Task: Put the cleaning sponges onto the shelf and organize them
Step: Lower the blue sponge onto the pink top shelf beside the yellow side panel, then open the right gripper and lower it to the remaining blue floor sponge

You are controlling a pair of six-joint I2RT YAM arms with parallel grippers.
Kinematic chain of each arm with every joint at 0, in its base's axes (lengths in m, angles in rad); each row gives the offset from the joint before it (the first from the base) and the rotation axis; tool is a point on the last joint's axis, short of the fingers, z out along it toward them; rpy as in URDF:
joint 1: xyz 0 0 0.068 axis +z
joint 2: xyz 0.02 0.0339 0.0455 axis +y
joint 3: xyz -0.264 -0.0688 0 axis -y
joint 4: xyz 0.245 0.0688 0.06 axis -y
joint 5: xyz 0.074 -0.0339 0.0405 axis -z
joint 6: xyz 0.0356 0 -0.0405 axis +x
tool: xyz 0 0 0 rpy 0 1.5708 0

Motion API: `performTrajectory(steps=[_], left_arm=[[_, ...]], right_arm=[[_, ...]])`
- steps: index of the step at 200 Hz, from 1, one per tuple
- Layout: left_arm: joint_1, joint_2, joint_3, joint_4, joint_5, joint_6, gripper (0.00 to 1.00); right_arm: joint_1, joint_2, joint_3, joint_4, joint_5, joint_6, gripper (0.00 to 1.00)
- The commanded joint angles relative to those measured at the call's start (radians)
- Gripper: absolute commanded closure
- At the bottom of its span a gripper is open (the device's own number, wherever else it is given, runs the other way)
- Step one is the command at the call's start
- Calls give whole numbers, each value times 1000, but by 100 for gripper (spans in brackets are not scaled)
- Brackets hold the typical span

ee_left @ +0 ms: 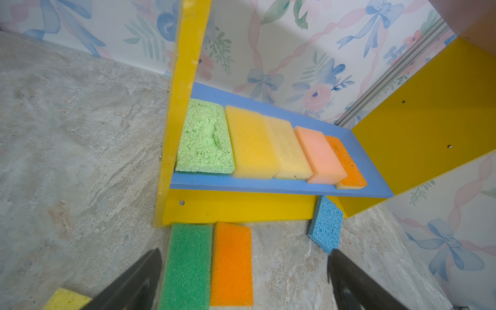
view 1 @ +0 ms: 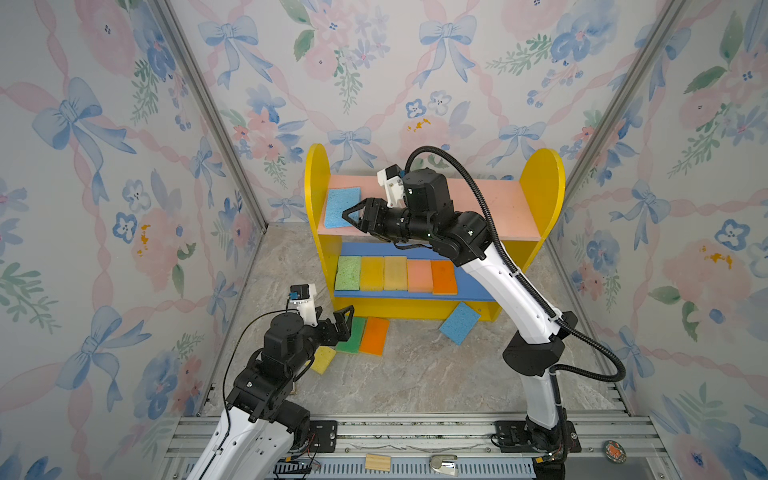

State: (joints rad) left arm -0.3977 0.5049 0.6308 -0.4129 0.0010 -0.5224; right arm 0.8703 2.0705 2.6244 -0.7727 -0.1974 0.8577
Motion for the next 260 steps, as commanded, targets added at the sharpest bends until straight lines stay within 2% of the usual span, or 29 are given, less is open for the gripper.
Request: performTrajectory(steps=[1, 48, 106, 154, 212, 260], left_arm=[[6, -10, -11, 21, 13, 26, 2], [5, -24, -11, 21, 10, 27, 2], [5, -16, -12, 22, 15, 26, 2], [7, -15, -13, 22, 17, 27, 2], [6, -17, -12, 23, 17, 27, 2], [5, -18, -12, 24, 19, 27, 2]], right_arm=[[-21, 20, 17, -179, 43, -64, 39], [-14, 52, 41, -221, 69, -130, 37], [-15, 127, 72, -111, -46, -106, 37], [-13, 149, 58, -66, -77, -81, 37], [-33, 38, -49, -78, 31, -124, 36], [-39, -4, -40, -65, -30, -182, 36]])
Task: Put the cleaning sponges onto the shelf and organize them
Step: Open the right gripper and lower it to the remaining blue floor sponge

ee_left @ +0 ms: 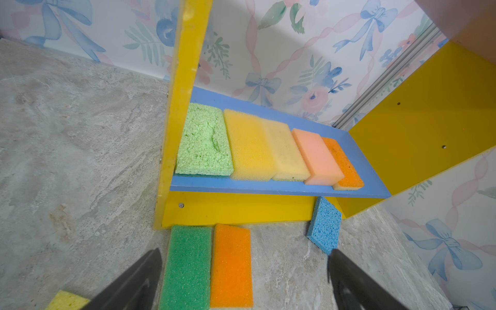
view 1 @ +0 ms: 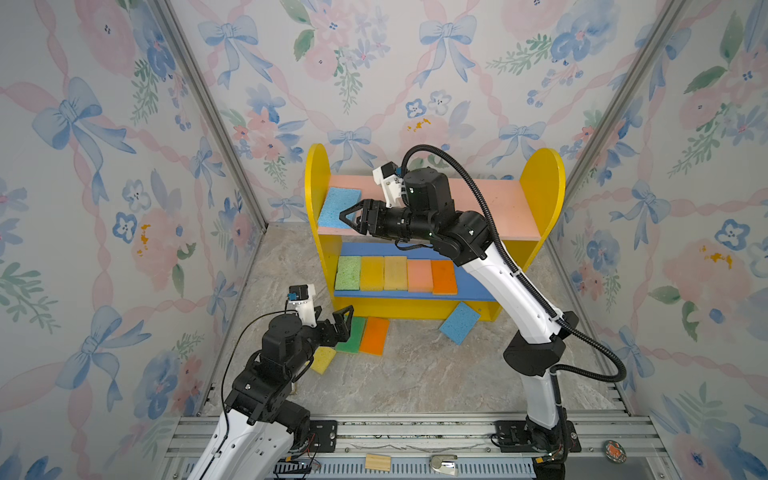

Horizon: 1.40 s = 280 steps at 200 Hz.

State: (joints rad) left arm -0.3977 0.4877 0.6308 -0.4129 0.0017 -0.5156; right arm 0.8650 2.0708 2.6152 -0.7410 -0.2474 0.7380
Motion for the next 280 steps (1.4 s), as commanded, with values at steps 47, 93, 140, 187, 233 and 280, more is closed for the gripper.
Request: performTrajectory(steps=[47, 93, 140, 187, 233, 280], left_arm=[[5, 0, -18, 40, 65, 30, 2], [4, 11, -34, 88, 216, 57, 2], [-20, 61, -48, 126, 367, 74, 2], [-52, 64, -52, 130, 352, 70, 2], [-81, 58, -55, 130, 348, 69, 2], [-118, 86, -56, 130, 334, 66, 2]], right_arm=[[9, -194, -201, -117, 59, -190, 36], [84, -635, -793, 1, 193, -219, 26], [-46, -1089, -1514, 117, 251, 45, 16], [-175, -1268, -1933, 233, 229, 199, 12], [-337, -1186, -2177, 527, 109, 229, 17], [-448, -999, -2212, 701, 61, 162, 22]])
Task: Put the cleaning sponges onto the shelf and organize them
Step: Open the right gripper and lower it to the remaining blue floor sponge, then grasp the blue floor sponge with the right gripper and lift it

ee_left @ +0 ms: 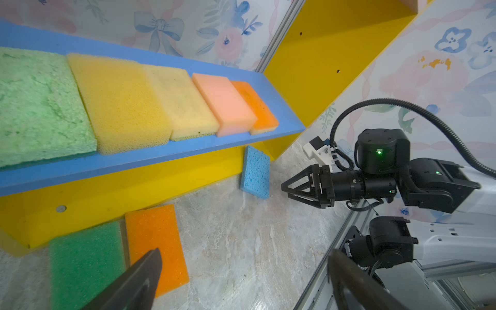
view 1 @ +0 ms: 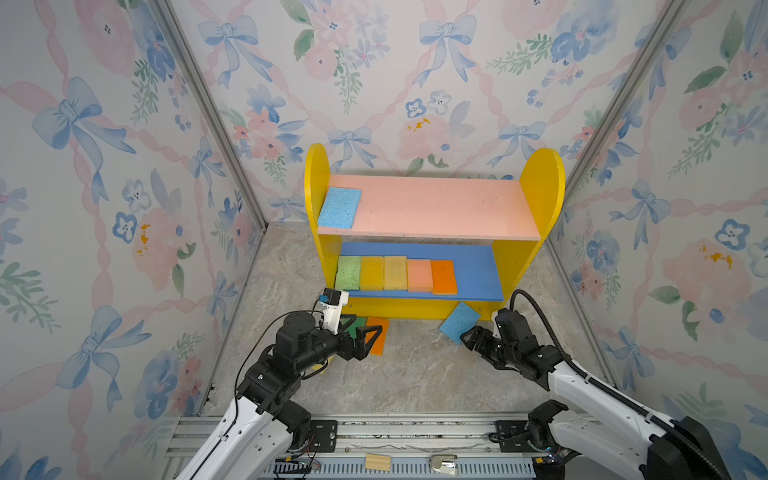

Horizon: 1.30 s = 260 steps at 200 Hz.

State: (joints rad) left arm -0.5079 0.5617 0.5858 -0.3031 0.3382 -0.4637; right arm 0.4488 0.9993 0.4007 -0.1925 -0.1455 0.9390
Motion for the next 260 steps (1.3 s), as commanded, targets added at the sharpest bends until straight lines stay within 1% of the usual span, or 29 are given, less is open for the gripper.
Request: performTrajectory(steps=[1, 15, 53, 99, 133, 162, 169, 188, 208, 216, 229, 246, 260], left_arm=[[-8, 12, -11, 19, -2, 14, 2], [-8, 10, -12, 21, -8, 14, 2], [-9, 4, -13, 19, -24, 11, 2], [-7, 11, -13, 18, -30, 10, 2], [-9, 9, -14, 18, -37, 10, 2], [-8, 11, -13, 18, -39, 9, 2], [-7, 10, -13, 18, -39, 8, 2], [-8, 8, -14, 19, -34, 2, 2], [-11, 23, -10, 18, -17, -13, 2], [-13, 32, -9, 19, 10, -29, 2], [-13, 105, -17, 24, 56, -78, 2], [-16, 171, -47, 78, 158, -147, 2], [-28, 200, -82, 141, 176, -210, 2]], right_arm=[[-33, 77, 4, 156, -42, -40, 22], [-51, 142, 1, 217, -62, -47, 25], [-77, 290, -11, 386, -97, -35, 38], [-96, 399, -16, 481, -103, -20, 50], [-96, 401, -32, 497, -111, -5, 71], [-94, 339, -36, 418, -103, -27, 88], [-94, 314, -39, 395, -99, -34, 91], [-88, 236, -36, 311, -100, -49, 92], [-60, 128, -13, 166, -91, -82, 94], [-44, 86, 2, 97, -89, -100, 94], [-11, 16, 30, -6, -88, -129, 94], [43, -56, 66, -105, -103, -145, 94], [100, -89, 103, -165, -127, -164, 94]])
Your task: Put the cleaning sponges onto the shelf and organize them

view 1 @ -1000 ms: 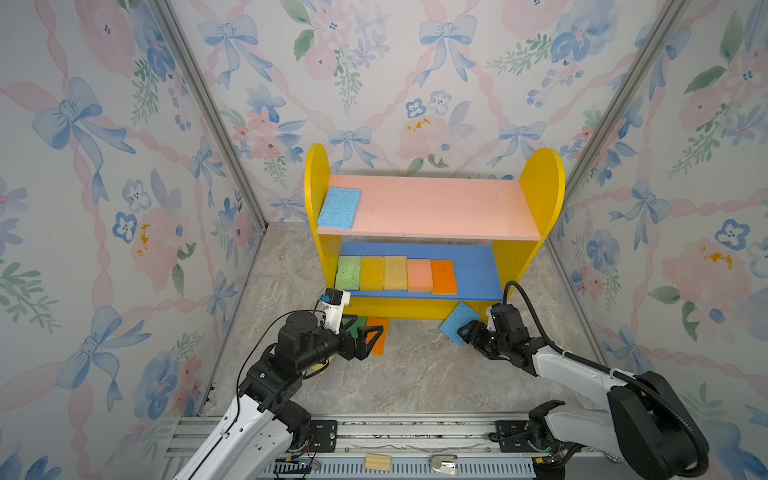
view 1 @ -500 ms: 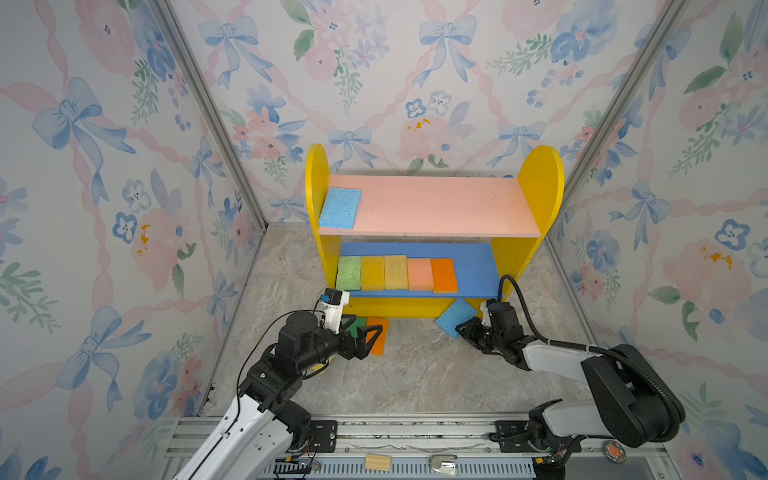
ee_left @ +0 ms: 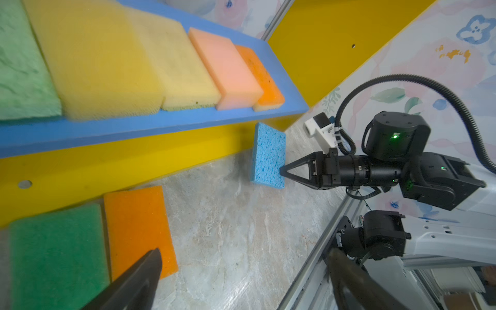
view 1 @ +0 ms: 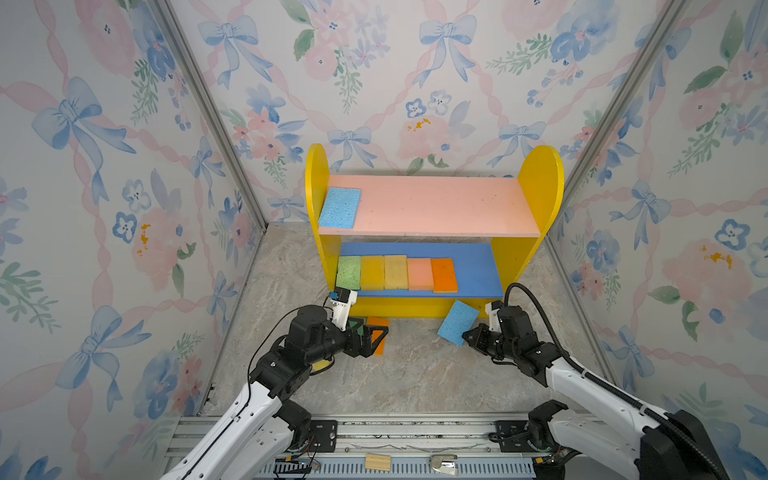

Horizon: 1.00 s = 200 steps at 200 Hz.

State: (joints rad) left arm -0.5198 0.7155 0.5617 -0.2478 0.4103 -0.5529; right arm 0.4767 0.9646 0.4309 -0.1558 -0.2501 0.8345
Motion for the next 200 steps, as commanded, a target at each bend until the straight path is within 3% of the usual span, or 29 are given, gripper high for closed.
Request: performTrajectory(steps=[1, 49, 76, 97, 109, 158, 167, 184, 200], left_arm=[[-17, 47, -61, 92, 104, -126, 2], [-65, 68, -180, 452, 158, -379, 2], [-90, 89, -193, 505, 146, -425, 2], [-92, 87, -208, 529, 135, -449, 9], [-92, 80, -222, 557, 137, -470, 22], [-92, 31, -247, 603, 108, -505, 96], [-91, 25, -248, 604, 99, -516, 100], [-84, 10, -247, 615, 87, -542, 100], [-69, 5, -240, 641, 98, -574, 100]], right_arm=[[78, -55, 77, -207, -24, -62, 94], [371, -44, 236, -250, -21, -86, 94], [489, 19, 332, -225, 8, -111, 94], [536, 78, 386, -198, 2, -129, 94], [549, 113, 411, -193, -7, -139, 94], [561, 151, 420, -137, -17, -122, 88], [556, 140, 408, -120, -21, -109, 82], [537, 114, 377, -81, -48, -79, 54], [517, 91, 347, -37, -91, -49, 44]])
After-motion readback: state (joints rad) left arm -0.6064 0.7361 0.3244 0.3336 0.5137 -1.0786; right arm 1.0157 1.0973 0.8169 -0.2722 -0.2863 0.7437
